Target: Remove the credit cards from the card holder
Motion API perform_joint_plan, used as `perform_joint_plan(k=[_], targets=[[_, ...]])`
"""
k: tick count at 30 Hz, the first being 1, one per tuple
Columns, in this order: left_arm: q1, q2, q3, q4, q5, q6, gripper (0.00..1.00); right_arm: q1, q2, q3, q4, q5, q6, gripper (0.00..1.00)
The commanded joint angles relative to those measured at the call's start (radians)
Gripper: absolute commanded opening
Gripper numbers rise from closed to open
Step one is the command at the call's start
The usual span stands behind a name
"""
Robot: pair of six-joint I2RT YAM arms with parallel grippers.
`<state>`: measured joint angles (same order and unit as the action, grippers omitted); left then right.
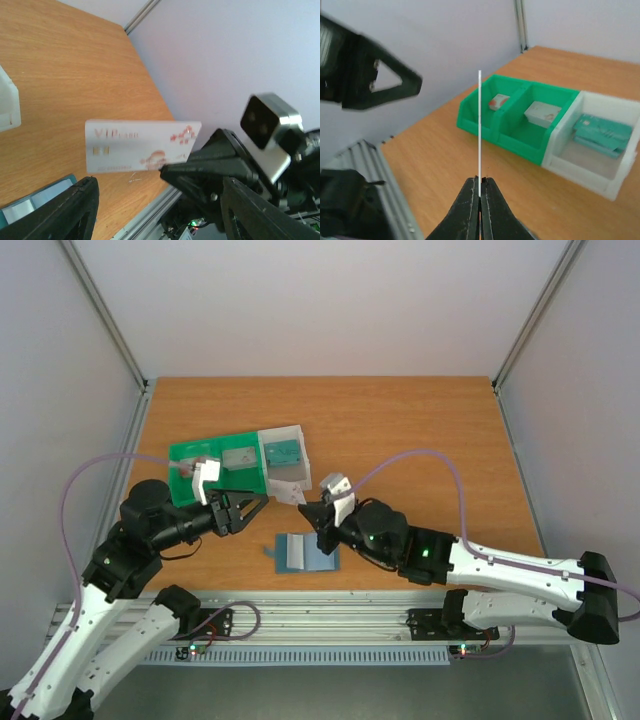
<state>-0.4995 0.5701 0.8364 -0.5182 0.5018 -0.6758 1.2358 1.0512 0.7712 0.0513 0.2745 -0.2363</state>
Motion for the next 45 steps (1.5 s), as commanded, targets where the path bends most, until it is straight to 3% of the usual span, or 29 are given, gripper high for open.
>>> perform_joint_plan(k=[1,6,11,21,28,29,36,39,45], targets=[[0.0,-0.017,-0.021,0.059,0.034,-0.003,0.67,-0.103,-0.026,0.044,-0.163,-0.203,0.36,0.01],[-0.001,-0.026,-0.042,0.097,0.041,-0.045,0.68,-0.261,-0.073,-0.002,-0.072,-0.438,0.59,0.01],[-0.001,-0.023,-0.085,0.186,0.073,-0.126,0.67,-0.309,-0.103,-0.062,0.11,-0.576,0.732,0.01],[-0.001,-0.026,-0.197,0.429,0.077,-0.32,0.6,-0.332,-0.083,-0.198,0.504,-0.677,0.951,0.01],[-0.001,-0.003,-0.231,0.494,0.09,-0.388,0.58,-0.344,-0.007,-0.256,0.712,-0.704,1.058,0.01],[-0.001,-0.004,-0.236,0.505,0.093,-0.395,0.56,-0.345,0.003,-0.262,0.728,-0.703,1.064,0.01],[-0.001,0.005,-0.251,0.557,0.1,-0.435,0.16,-0.361,0.049,-0.299,0.811,-0.697,1.117,0.01],[-0.001,0.016,-0.25,0.561,0.109,-0.435,0.05,-0.363,0.064,-0.302,0.817,-0.703,1.128,0.01],[-0.001,0.026,-0.251,0.558,0.111,-0.425,0.0,-0.37,0.064,-0.312,0.823,-0.703,1.122,0.01]])
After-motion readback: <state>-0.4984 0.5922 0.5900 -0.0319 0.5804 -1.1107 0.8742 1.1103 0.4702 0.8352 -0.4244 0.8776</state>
